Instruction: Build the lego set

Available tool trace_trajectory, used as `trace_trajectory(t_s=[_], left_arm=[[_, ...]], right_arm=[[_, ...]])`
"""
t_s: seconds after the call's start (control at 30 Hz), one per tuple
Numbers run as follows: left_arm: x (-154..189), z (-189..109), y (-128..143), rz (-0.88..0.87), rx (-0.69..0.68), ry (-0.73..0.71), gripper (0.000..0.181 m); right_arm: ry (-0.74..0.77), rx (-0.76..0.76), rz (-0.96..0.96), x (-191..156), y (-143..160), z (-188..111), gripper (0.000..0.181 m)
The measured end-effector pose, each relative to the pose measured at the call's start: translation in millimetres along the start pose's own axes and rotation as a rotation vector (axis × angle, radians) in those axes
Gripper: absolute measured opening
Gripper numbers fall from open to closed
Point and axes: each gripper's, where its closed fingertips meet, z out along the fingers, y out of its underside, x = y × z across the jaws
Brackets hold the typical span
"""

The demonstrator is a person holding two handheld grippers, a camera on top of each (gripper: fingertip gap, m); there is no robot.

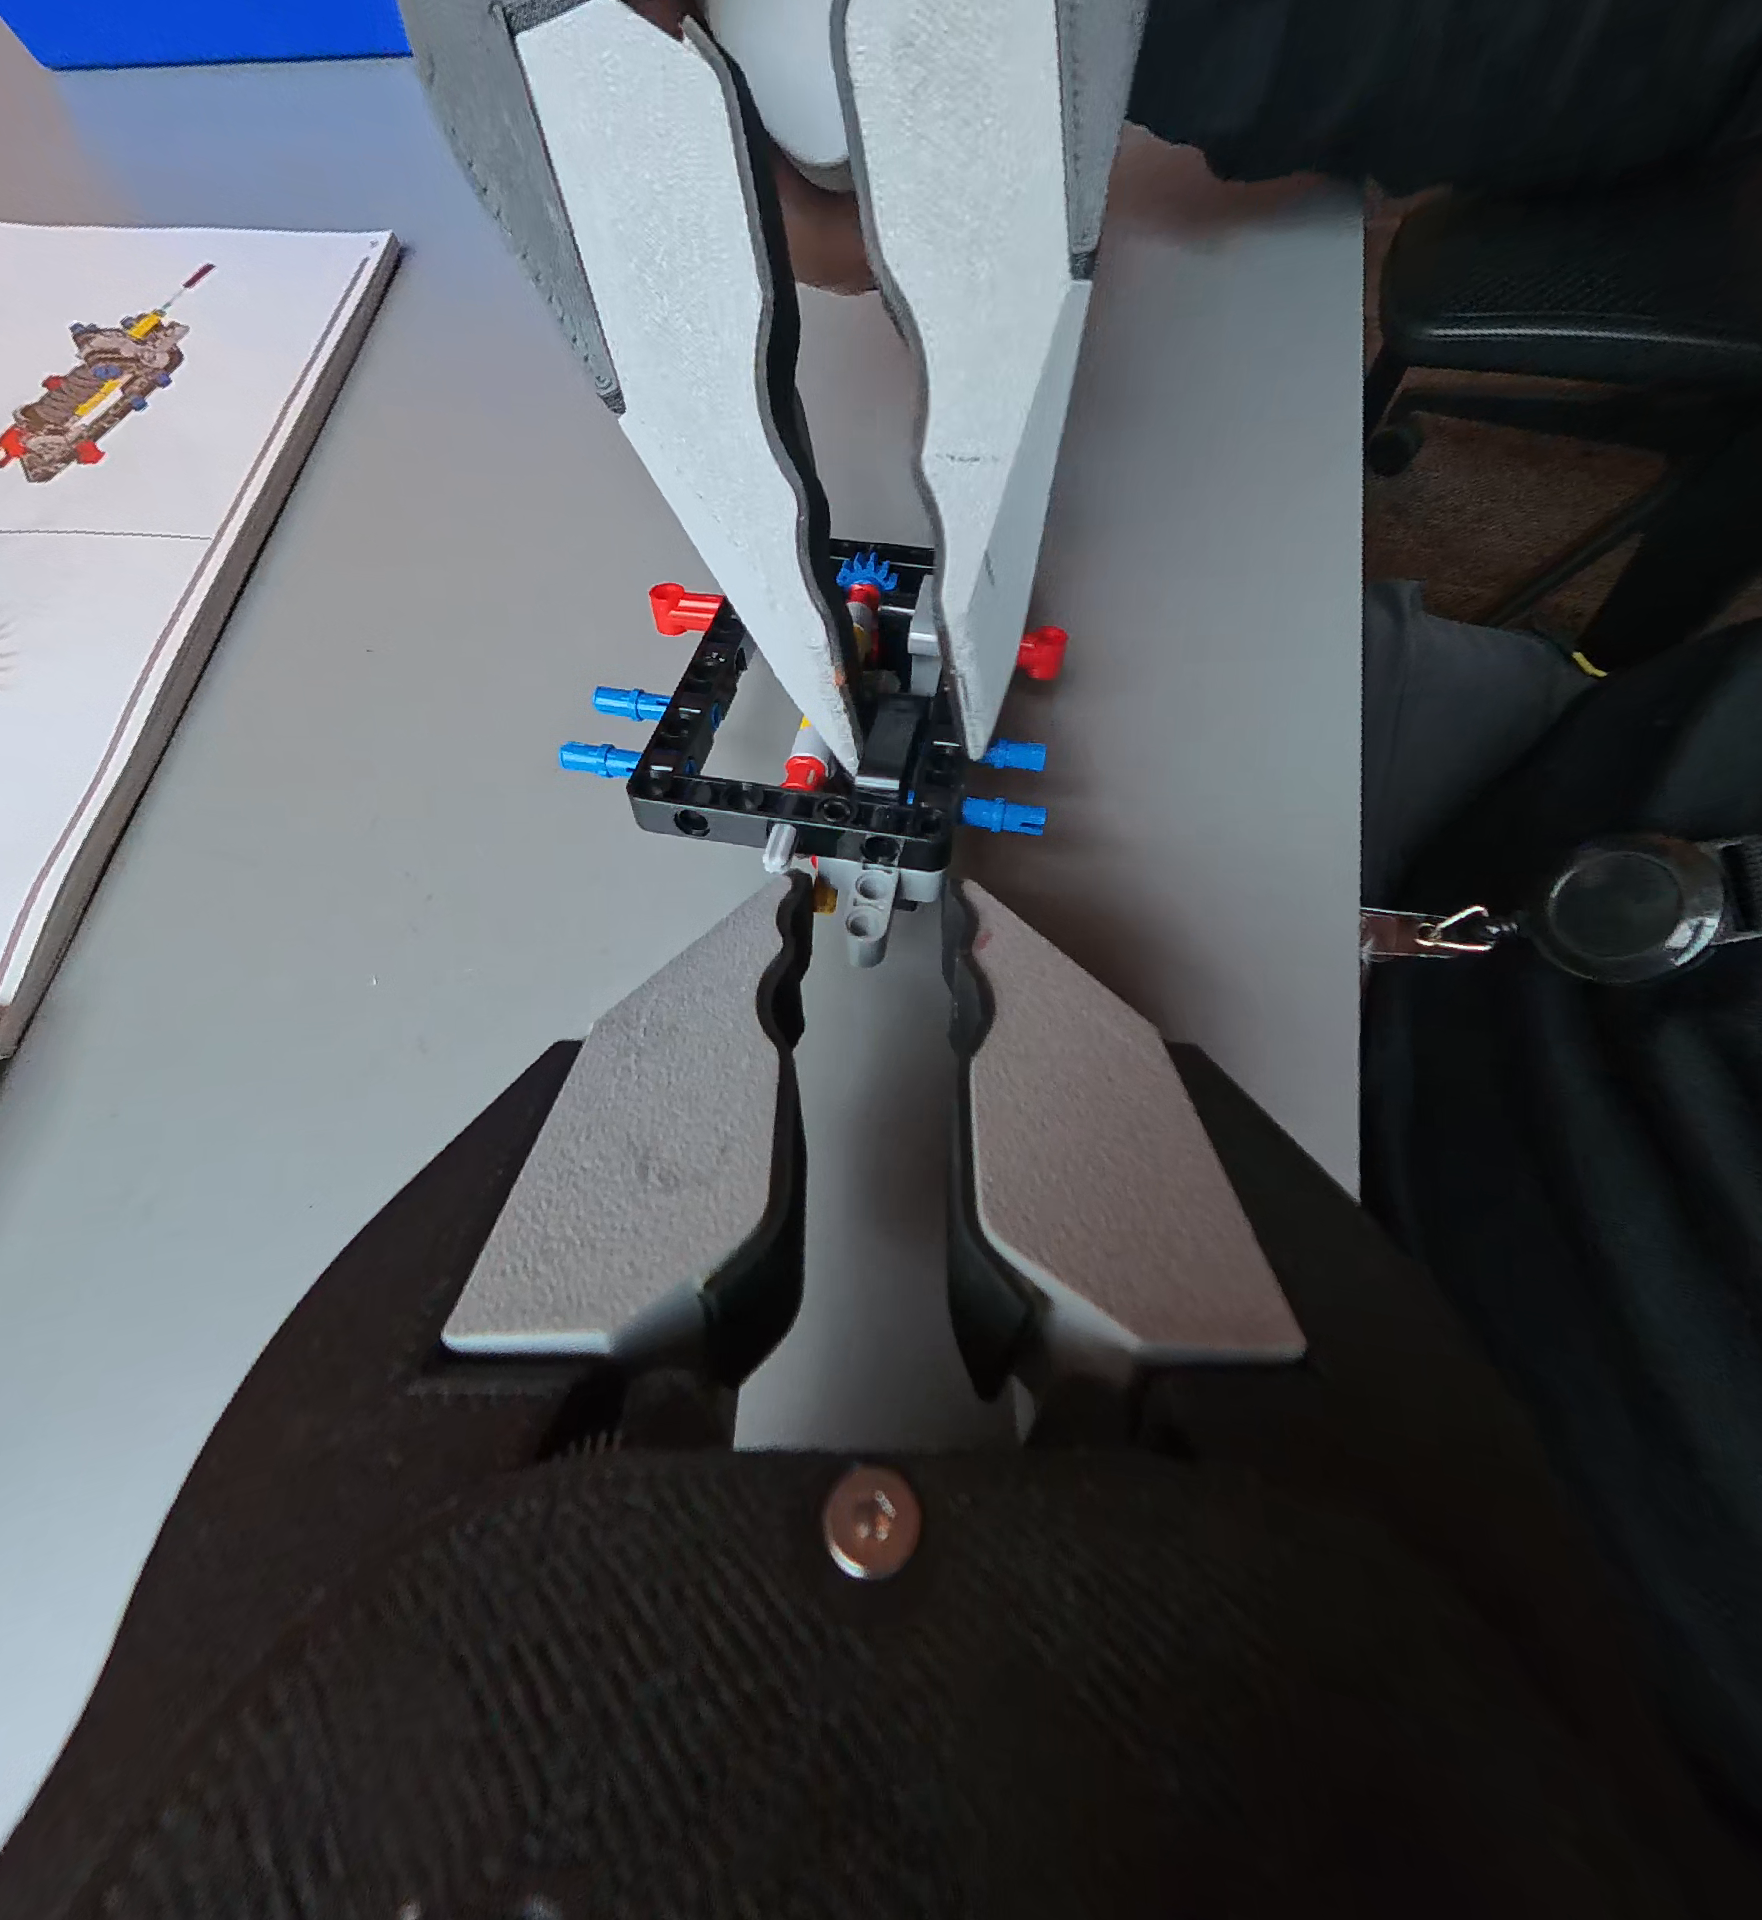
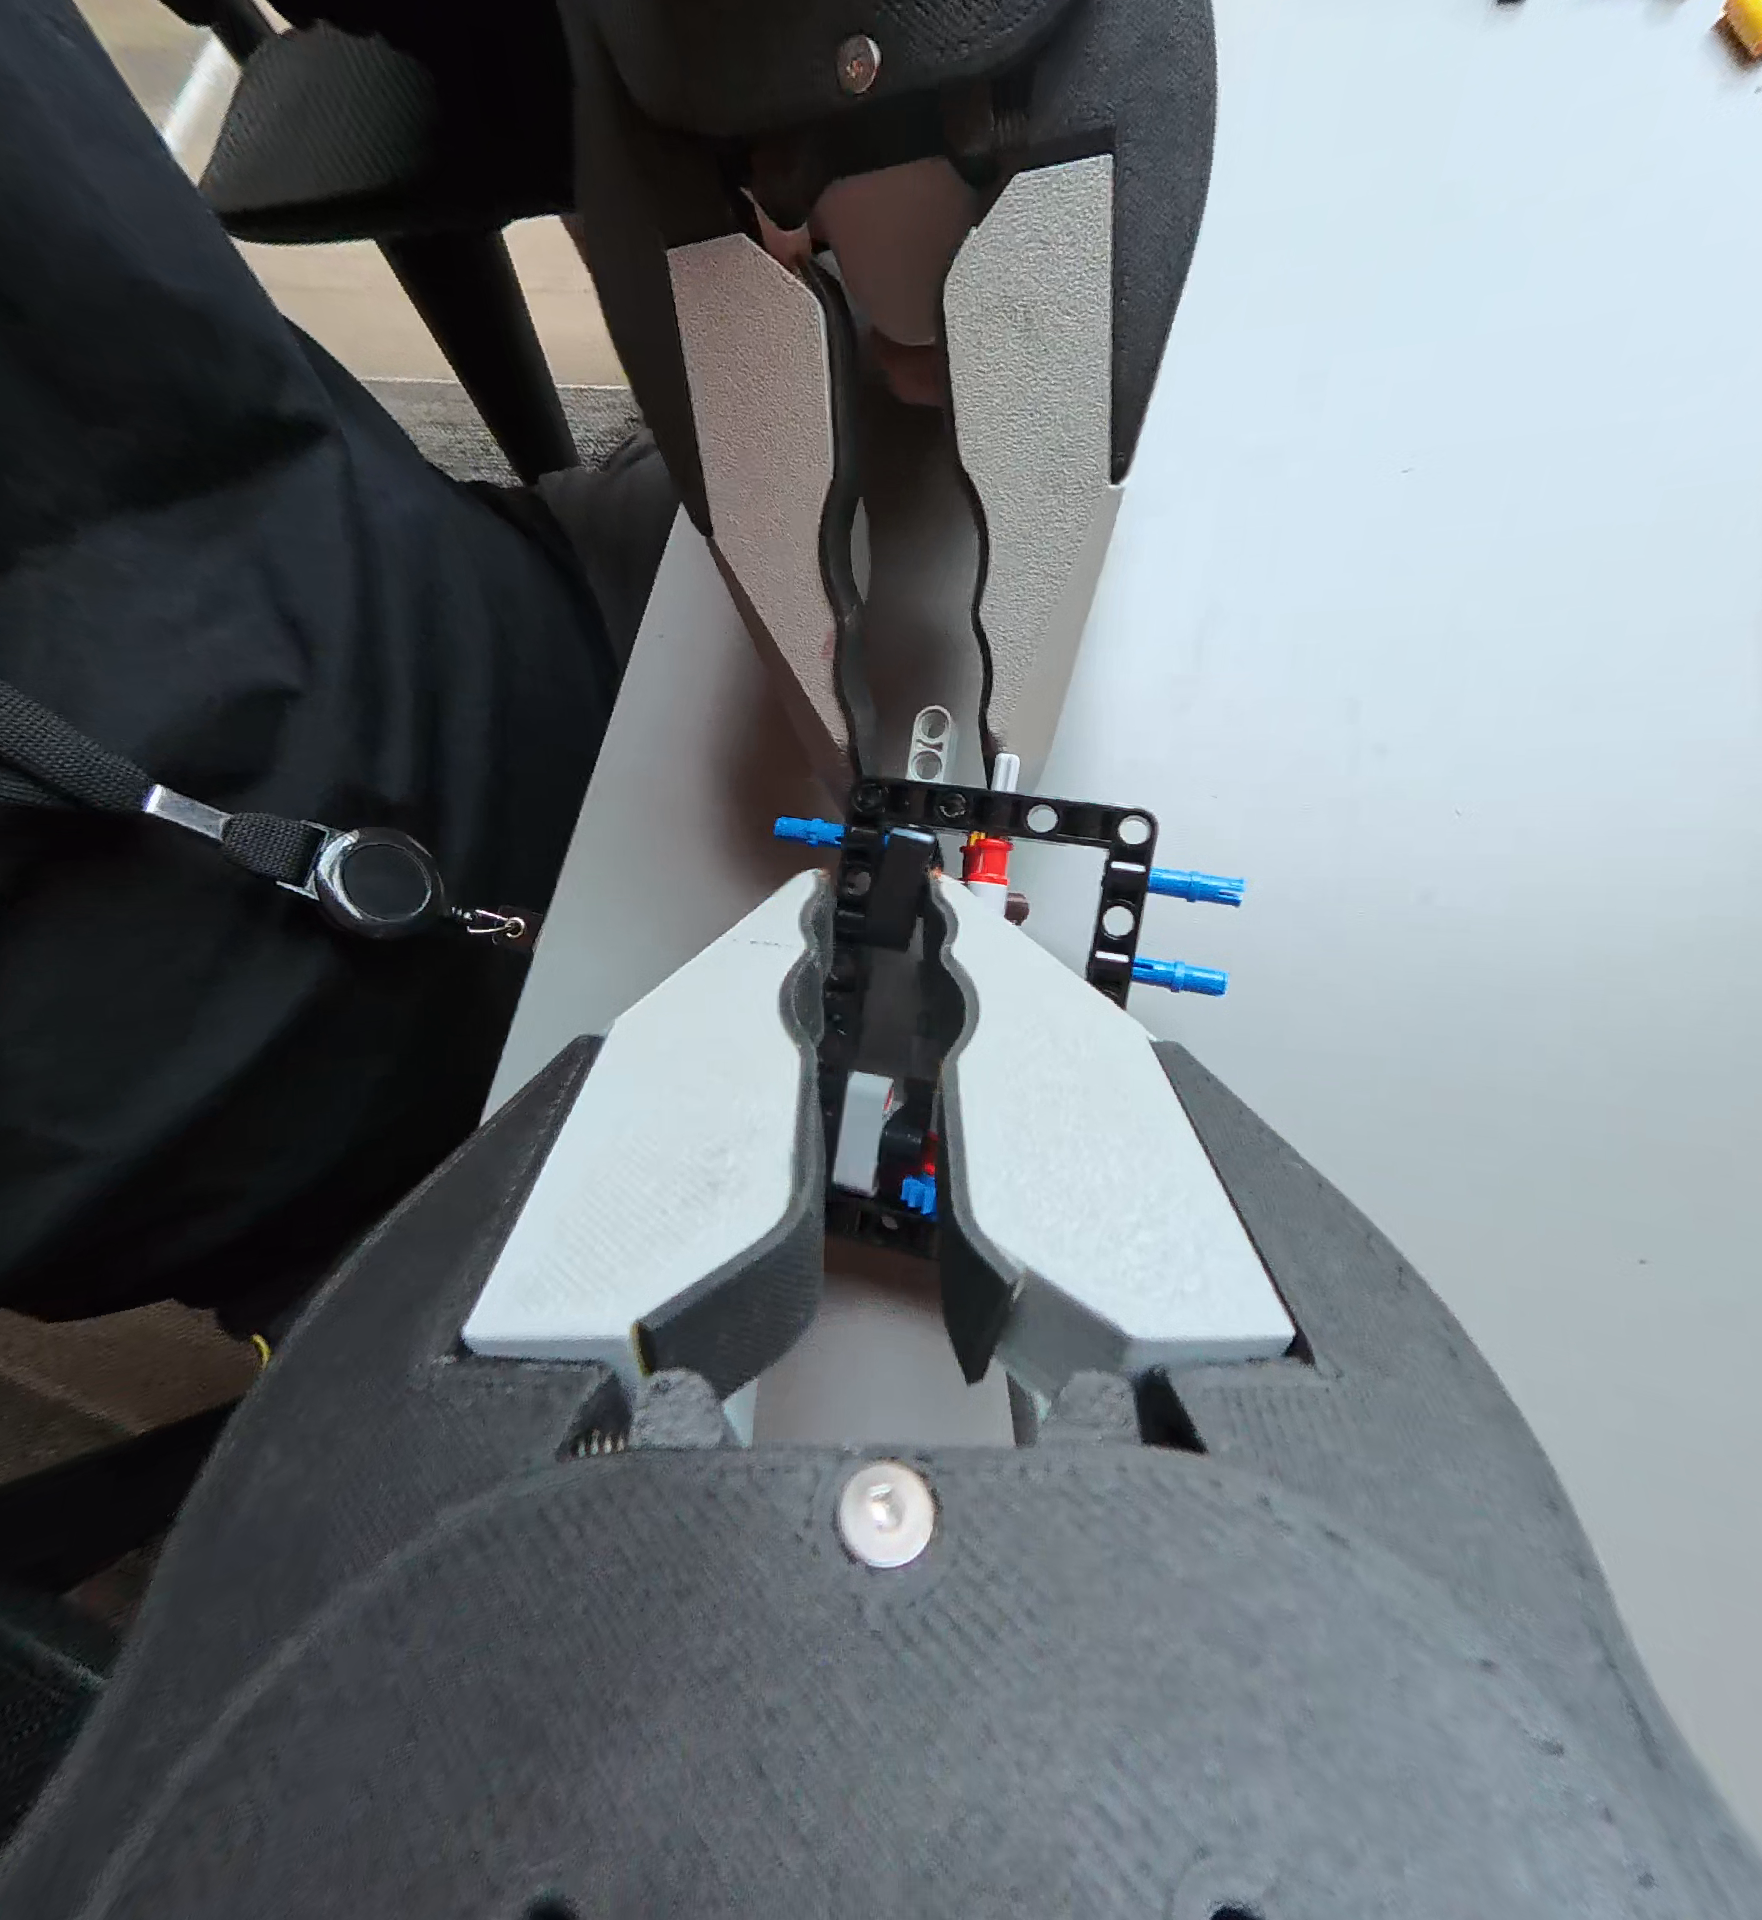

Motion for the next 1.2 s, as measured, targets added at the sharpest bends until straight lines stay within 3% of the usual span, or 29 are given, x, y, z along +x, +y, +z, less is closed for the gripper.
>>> trace_trajectory(t_s=[0.17,0.5,0.6,0.73,1.0,1.07,1.2], left_arm=[[0,0,1,-0.004,-0.003,0.005,0.022],[2,1,3,0.001,-0.020,0.011,0.022],[1,1,3,-0.009,-0.019,0.011,0.022],[1,0,3,-0.025,-0.018,0.021,0.022],[3,0,4,-0.035,-0.017,0.032,0.022],[2,0,4,-0.045,-0.019,0.034,0.022],[1,-1,3,-0.063,-0.010,0.036,0.022]], right_arm=[[0.024,0.003,-0.012,-6,0,1,0.026],[0.160,-0.084,-0.121,-6,4,5,0.024],[0.213,-0.134,-0.171,-11,5,8,0.044],[0.270,-0.128,-0.202,-10,6,10,0.044],[0.054,0.020,0.012,-29,0,10,0.073],[0.083,0.015,-0.006,-32,0,12,0.082],[0.227,-0.008,-0.069,-27,5,14,0.081]])
